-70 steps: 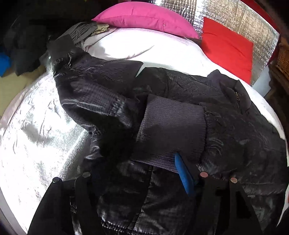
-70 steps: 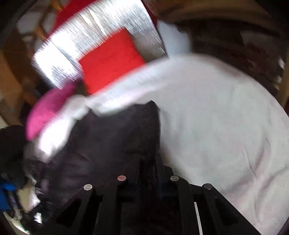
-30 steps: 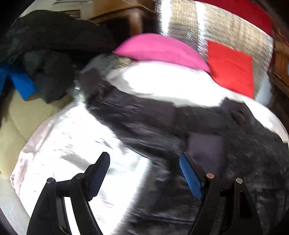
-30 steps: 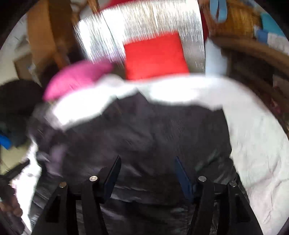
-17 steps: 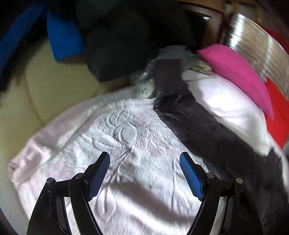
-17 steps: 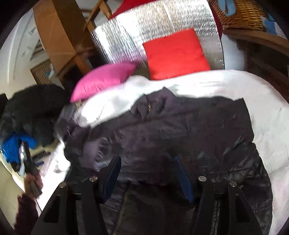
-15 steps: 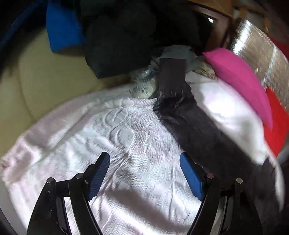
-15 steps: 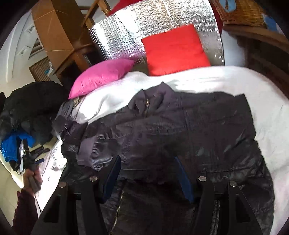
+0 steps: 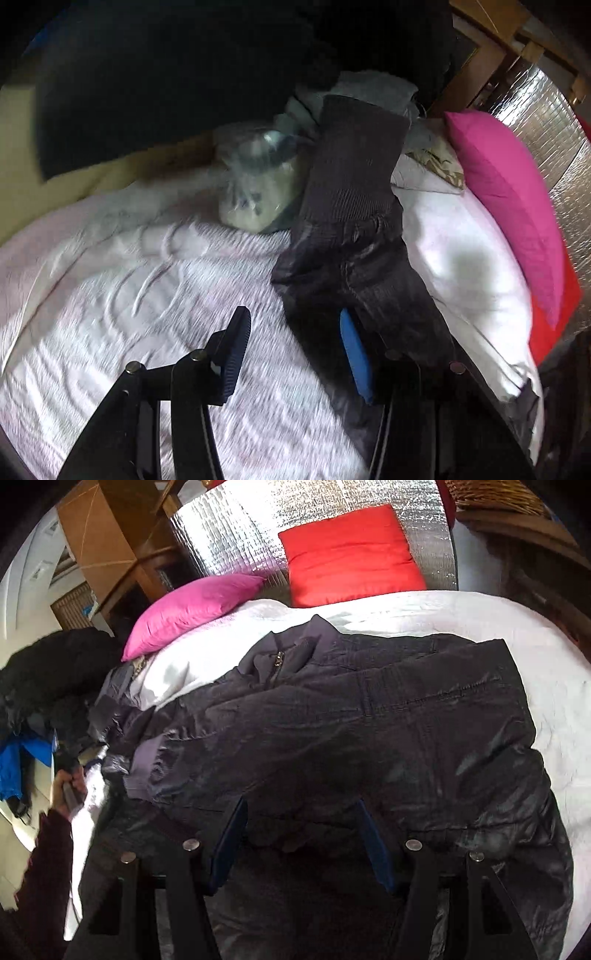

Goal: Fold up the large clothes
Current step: 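Grasp the other sleeve cuff with the left gripper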

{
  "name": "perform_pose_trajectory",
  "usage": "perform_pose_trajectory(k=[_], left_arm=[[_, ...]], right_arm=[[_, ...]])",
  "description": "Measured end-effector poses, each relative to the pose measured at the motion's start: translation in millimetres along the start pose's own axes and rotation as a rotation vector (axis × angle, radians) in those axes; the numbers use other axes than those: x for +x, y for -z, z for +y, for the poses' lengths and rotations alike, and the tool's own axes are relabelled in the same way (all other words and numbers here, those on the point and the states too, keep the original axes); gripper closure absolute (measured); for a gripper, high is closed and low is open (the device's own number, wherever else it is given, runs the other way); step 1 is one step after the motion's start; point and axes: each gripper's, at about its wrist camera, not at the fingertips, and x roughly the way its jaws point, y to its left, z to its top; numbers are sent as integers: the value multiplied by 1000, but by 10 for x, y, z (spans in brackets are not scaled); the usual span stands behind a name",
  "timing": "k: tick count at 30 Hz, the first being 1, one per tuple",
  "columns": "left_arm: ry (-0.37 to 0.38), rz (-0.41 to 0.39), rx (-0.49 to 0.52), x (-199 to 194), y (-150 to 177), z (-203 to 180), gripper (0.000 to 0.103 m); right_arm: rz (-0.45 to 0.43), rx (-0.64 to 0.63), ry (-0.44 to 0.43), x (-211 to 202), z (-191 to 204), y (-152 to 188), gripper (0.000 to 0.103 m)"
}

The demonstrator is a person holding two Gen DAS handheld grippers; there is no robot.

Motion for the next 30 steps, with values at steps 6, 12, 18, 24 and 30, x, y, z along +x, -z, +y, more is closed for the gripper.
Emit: perform_pose_trajectory(k=[6, 12, 18, 24, 30], left_arm=[[-80, 30, 129, 261, -99, -293, 98], [-57, -107, 200, -271, 6, -391, 103], [-84, -142, 331, -1102, -66, -722, 103], [-86, -96, 228, -1139, -38, -480, 20], [-48, -11, 140, -479, -115, -266, 28]], right_arm=[[20, -23, 10, 116, 26, 29, 38], [-20, 19, -11, 7, -12, -10, 38], [-76, 68, 22, -185, -156, -50, 38], [-72, 189, -37, -274, -368, -43, 37], [-68, 189, -19, -168, -402, -88, 37]])
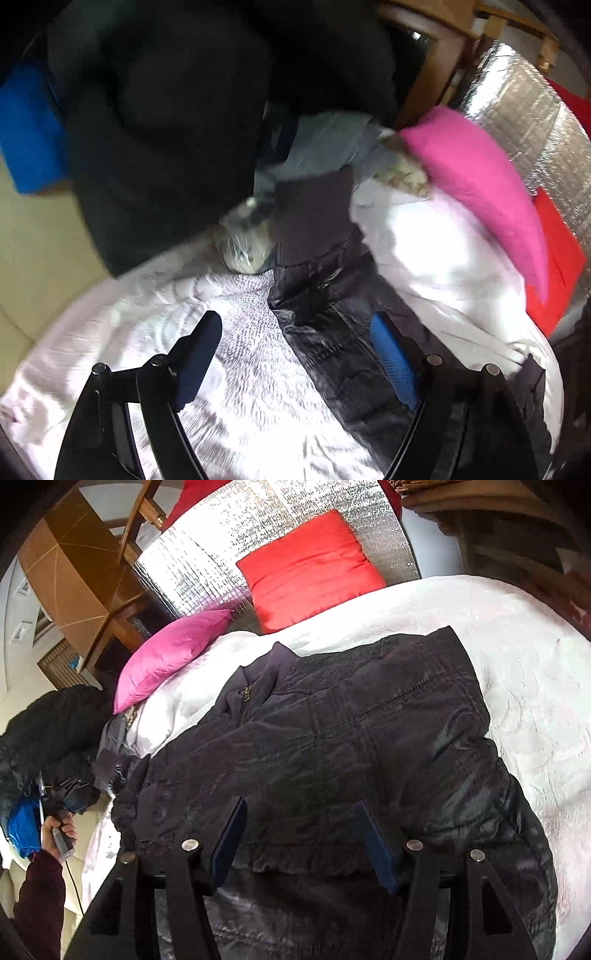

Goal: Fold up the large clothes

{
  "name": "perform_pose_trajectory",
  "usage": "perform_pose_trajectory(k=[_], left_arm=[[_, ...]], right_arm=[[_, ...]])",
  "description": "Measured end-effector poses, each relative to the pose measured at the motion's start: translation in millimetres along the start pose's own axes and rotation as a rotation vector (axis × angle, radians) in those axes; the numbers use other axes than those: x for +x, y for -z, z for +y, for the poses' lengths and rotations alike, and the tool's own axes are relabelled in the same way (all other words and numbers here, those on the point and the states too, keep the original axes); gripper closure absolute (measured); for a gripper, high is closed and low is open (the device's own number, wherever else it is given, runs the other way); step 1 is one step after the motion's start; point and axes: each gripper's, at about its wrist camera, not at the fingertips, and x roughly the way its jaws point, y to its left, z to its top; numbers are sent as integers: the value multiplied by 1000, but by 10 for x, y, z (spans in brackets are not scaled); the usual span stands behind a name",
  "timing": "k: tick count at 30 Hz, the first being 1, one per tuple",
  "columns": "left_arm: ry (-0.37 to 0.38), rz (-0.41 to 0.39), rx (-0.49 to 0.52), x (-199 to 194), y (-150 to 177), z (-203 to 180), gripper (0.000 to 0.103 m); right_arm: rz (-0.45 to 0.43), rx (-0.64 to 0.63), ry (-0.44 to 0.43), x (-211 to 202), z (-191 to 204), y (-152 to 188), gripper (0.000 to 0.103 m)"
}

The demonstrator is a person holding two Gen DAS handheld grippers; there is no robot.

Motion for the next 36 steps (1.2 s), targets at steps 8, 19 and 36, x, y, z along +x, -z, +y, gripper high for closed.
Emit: perform_pose_trajectory(k=[8, 19, 36], left_arm=[[-15, 58, -5, 800, -43, 74, 75], [-154, -31, 49, 1020, -78, -73, 53], [176, -201, 462, -1335, 500, -1932, 100]], right_arm=[[6, -62, 24, 236, 85, -1, 37], [14, -94, 25, 348, 133, 50, 37], [-106, -2, 10, -85, -42, -139, 37]])
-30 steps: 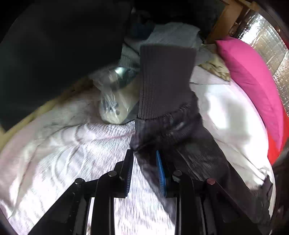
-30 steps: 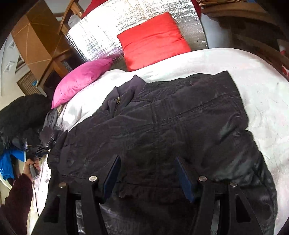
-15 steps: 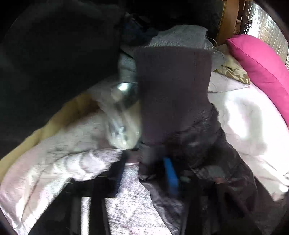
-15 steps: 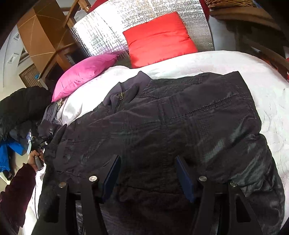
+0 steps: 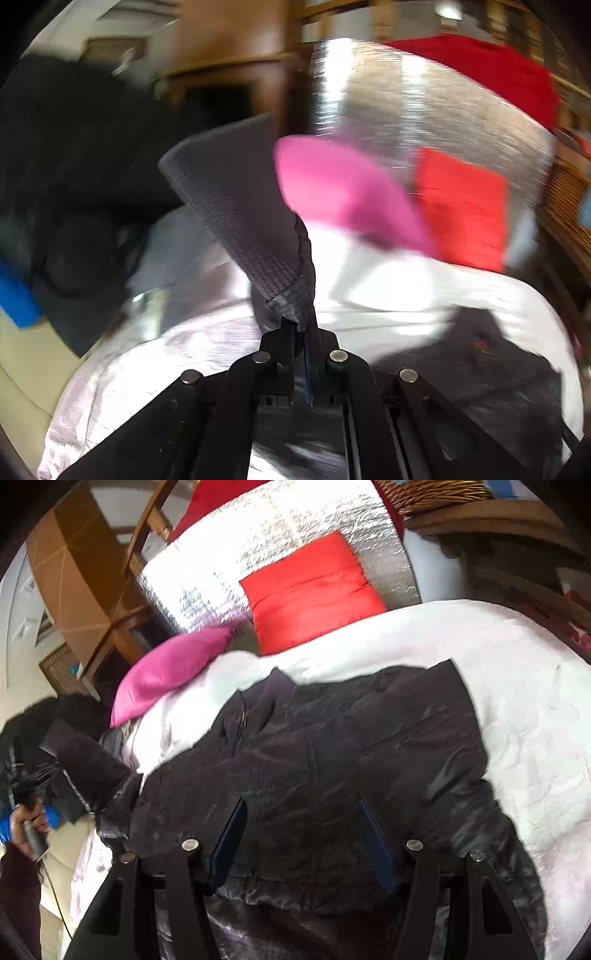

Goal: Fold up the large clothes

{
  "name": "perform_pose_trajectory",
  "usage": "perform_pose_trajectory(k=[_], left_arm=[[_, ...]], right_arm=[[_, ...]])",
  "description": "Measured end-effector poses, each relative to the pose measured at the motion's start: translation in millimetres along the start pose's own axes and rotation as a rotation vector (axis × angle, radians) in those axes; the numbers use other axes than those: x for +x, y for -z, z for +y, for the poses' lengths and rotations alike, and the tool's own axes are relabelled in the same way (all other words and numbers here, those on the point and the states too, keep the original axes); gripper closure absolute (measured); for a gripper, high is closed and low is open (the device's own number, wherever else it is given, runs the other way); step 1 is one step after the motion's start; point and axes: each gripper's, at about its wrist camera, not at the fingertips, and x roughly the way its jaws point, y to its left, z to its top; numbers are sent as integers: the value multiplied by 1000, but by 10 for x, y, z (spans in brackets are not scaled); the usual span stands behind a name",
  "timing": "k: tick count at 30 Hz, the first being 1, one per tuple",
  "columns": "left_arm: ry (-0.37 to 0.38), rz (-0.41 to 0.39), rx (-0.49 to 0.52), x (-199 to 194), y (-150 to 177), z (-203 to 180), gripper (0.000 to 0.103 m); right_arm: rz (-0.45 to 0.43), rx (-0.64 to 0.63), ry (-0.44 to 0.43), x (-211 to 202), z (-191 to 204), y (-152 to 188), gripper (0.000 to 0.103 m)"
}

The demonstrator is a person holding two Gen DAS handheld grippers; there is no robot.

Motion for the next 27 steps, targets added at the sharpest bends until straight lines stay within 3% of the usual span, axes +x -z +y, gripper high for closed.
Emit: perform_pose_trajectory(k=[5, 10, 14, 16, 18, 20, 22, 25, 27], left_arm=[[131, 24, 134, -532, 84, -1228, 100], [271, 100, 237, -725, 407, -2361, 99], [444, 326, 247, -642, 817, -2893, 91], [513, 370, 207, -610, 988, -2810, 86], [551, 353, 146, -659, 1133, -2576, 58], [496, 262, 65, -738, 1250, -2187, 38], [458, 218, -13, -736, 1333, -1904, 37], [441, 248, -108, -637, 1434, -1539, 37], [351, 193, -118, -645, 1438, -1364, 37]], right_arm=[[-63, 85, -19, -278, -230, -142, 37], [-100, 172, -38, -521, -556, -253, 37], [-64, 265, -103, -590, -859, -279, 37], [-49, 303, -127, -576, -957, -279, 37], [-29, 334, -172, -541, -1009, -279, 37], [-8, 338, -197, -485, -989, -285, 37], [14, 335, -213, -409, -941, -276, 37], [96, 338, -238, -219, -823, -244, 37], [149, 293, -235, -153, -691, -224, 37]])
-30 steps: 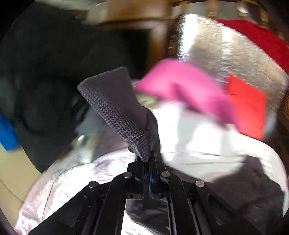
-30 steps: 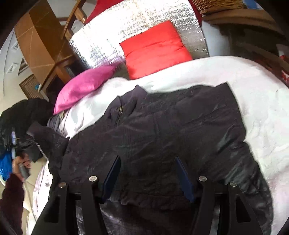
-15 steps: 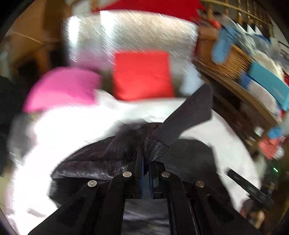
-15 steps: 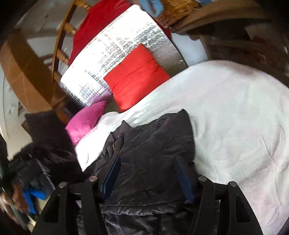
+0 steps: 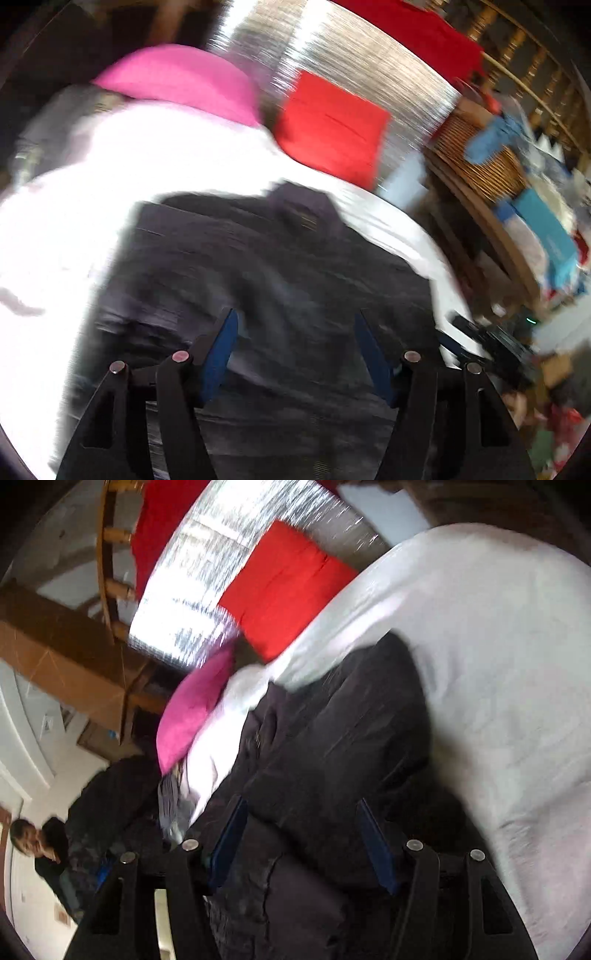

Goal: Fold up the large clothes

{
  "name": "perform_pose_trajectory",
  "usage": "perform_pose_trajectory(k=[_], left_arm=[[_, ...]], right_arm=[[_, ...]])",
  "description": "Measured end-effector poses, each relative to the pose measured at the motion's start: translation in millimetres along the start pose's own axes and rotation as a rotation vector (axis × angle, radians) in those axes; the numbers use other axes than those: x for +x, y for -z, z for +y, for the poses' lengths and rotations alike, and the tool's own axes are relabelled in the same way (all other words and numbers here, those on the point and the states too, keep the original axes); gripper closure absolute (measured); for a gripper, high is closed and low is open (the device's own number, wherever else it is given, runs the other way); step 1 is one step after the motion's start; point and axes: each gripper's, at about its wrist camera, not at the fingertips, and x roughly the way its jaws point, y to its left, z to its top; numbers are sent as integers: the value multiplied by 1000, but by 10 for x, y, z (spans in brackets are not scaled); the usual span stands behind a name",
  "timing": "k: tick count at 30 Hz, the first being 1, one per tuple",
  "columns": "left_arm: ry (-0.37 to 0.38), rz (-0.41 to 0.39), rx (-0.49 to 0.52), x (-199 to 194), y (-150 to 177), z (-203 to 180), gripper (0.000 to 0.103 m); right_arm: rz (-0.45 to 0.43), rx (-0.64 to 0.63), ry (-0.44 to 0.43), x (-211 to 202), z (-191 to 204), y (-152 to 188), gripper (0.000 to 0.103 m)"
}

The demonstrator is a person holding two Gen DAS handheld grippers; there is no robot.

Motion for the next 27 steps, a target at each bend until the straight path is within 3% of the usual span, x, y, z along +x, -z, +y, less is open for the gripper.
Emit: perform_pose_trajectory(k=[3, 5, 6, 9, 12, 13, 16, 18, 21, 22, 24, 27], left_arm=[[-165, -89, 31, 15, -9, 273, 37], [-282, -95, 60, 113, -12, 440, 37], [-302, -80, 54, 149, -35, 549, 38], [-295, -43, 34, 321, -37, 681, 42], [-330, 23, 49, 486, 13, 723, 47], [-343, 56, 56, 533, 44, 742, 48], [-366, 103, 80, 553, 160, 795, 47], [-341, 104, 74, 494, 189, 828, 47], [-317, 109, 48, 457, 194, 872, 47], [-307, 106, 37, 443, 181, 905, 47], [-289, 95, 10, 426, 141, 967, 47], [-240, 65, -29, 324, 62, 1022, 47]], right_arm=[[76, -77, 71, 106, 134, 140, 38], [108, -96, 108, 162, 129, 230, 38], [121, -93, 112, 204, 106, 267, 38], [147, -94, 126, 347, 65, 366, 39], [201, -140, 141, 434, 136, 461, 69], [235, -168, 142, 438, 201, 506, 71], [212, -277, 129, 330, 392, 625, 71], [207, -276, 142, 341, 359, 683, 71], [274, -248, 162, 521, 248, 787, 70], [263, -264, 162, 515, 268, 799, 71], [221, -340, 188, 449, 420, 800, 91], [116, -378, 181, 221, 609, 685, 94]])
